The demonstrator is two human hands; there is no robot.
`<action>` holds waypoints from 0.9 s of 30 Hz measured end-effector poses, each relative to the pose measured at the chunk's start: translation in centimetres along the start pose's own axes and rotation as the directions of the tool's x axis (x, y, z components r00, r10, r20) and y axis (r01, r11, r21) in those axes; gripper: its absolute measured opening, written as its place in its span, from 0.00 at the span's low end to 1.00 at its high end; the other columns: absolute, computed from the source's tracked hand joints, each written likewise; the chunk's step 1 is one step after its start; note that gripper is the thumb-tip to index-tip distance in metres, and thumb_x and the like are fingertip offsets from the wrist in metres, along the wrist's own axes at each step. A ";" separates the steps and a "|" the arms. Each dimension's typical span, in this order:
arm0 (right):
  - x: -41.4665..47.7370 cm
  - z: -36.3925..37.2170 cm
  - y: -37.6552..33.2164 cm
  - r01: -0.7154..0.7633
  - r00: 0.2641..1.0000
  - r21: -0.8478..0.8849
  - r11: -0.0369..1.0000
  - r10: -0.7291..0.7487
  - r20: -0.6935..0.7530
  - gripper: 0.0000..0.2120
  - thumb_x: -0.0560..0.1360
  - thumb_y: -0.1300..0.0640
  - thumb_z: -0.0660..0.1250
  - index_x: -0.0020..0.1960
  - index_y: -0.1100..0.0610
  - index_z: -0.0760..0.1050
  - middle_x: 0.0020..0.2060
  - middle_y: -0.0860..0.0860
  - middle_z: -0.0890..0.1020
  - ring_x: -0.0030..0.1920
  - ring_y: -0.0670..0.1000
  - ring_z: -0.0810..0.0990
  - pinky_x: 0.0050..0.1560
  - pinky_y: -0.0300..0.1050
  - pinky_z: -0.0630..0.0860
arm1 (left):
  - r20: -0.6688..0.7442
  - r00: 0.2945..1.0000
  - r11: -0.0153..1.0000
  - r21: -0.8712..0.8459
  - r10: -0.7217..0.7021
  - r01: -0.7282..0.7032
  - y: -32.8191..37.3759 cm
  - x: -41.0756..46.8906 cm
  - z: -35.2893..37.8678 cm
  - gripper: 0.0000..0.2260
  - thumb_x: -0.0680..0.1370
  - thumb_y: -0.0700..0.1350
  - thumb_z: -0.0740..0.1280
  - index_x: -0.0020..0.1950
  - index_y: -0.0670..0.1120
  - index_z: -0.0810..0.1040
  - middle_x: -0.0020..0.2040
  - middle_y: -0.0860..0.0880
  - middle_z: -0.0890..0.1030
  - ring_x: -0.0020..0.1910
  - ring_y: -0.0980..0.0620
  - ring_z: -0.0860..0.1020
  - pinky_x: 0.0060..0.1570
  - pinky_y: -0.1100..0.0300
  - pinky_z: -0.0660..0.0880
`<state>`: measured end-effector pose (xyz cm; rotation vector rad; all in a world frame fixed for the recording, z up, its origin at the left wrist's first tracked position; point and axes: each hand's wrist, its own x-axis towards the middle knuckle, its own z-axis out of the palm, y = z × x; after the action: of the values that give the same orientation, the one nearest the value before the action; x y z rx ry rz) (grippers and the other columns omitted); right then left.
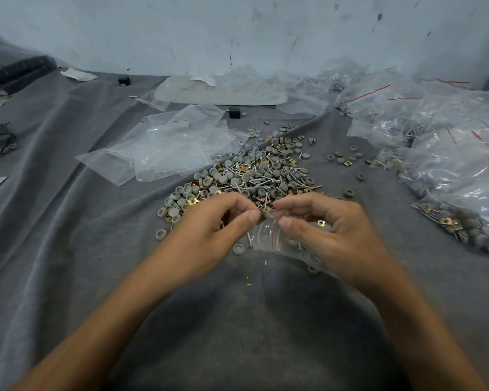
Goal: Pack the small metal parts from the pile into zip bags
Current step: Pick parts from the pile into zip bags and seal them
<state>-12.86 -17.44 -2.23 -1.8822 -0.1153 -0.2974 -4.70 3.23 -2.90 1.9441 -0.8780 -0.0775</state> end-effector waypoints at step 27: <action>0.0 -1.8 0.0 0.004 0.994 0.155 0.988 0.014 -0.110 0.08 0.78 0.59 0.72 0.53 0.48 0.85 0.49 0.50 0.88 0.49 0.53 0.86 0.49 0.44 0.83 | -0.117 0.990 0.991 0.098 -0.079 0.091 -0.9 0.3 -0.7 0.03 0.77 0.54 0.73 0.46 0.57 0.82 0.39 0.59 0.81 0.32 0.60 0.76 0.34 0.60 0.74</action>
<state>-13.16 -19.18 -1.69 -1.7083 -0.0567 -0.3781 -3.76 3.79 -3.16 2.0611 -0.7371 0.0284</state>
